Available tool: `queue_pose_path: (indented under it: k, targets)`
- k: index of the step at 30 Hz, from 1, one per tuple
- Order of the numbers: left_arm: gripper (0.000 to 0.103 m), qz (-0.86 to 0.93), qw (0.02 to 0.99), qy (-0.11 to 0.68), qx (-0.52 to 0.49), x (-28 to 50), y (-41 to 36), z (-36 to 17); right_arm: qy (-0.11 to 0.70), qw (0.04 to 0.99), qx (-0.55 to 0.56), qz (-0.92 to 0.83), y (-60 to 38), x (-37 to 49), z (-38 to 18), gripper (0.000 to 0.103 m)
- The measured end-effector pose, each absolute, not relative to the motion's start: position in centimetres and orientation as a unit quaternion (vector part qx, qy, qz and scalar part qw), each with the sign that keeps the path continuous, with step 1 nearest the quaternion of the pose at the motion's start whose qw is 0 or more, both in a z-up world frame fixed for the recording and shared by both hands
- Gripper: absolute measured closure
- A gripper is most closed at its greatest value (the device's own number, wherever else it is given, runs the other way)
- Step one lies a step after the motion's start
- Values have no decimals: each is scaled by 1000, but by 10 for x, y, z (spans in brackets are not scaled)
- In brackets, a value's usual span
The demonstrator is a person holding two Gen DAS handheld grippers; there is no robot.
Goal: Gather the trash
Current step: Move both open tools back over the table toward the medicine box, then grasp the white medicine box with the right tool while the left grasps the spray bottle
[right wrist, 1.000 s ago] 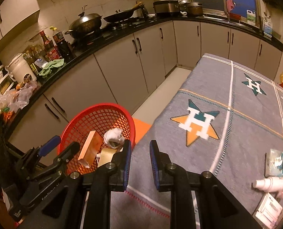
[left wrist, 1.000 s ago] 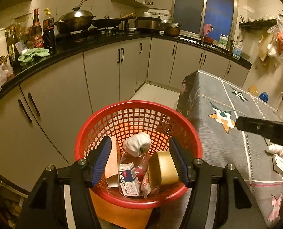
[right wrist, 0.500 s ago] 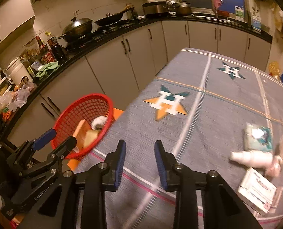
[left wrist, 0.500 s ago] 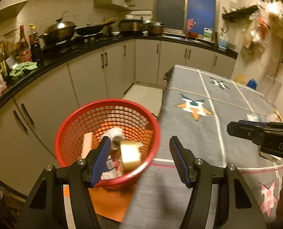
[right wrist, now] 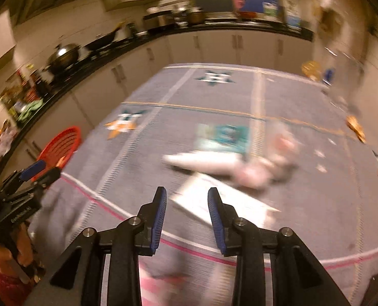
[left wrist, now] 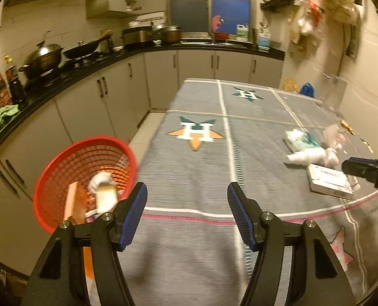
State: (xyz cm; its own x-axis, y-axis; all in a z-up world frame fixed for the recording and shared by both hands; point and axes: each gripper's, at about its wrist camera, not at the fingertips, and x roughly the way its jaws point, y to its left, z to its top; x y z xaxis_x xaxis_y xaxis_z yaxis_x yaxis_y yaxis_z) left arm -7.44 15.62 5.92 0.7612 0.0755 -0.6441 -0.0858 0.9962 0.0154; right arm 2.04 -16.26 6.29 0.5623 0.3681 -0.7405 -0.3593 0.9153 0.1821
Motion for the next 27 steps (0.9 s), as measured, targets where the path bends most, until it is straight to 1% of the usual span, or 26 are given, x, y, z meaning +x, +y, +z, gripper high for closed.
queue_pose_path:
  k: [5, 12, 15, 19, 20, 21, 22, 27]
  targets:
    - [39, 10, 934, 358, -6, -67, 131, 54, 438, 876, 71, 187, -222, 33, 52, 67]
    - [38, -10, 932, 361, 18, -70, 105, 51, 462, 856, 142, 183, -256, 42, 35, 67]
    - [38, -14, 931, 364, 18, -68, 101, 50, 454, 860, 135, 190, -249, 32, 34, 67]
    - [38, -22, 928, 371, 15, -62, 96, 48, 452, 869, 91, 177, -228, 27, 29, 67]
    - [38, -25, 928, 372, 14, -61, 95, 47, 456, 870, 82, 169, -223, 27, 24, 71]
    - [38, -28, 927, 374, 14, -60, 94, 47, 458, 870, 78, 167, -221, 27, 22, 79]
    - [38, -32, 926, 375, 16, -59, 91, 48, 461, 869, 76, 163, -221, 28, 20, 94]
    - [37, -60, 922, 383, 20, -50, 76, 52, 435, 884, 82, 148, -232, 21, 28, 96]
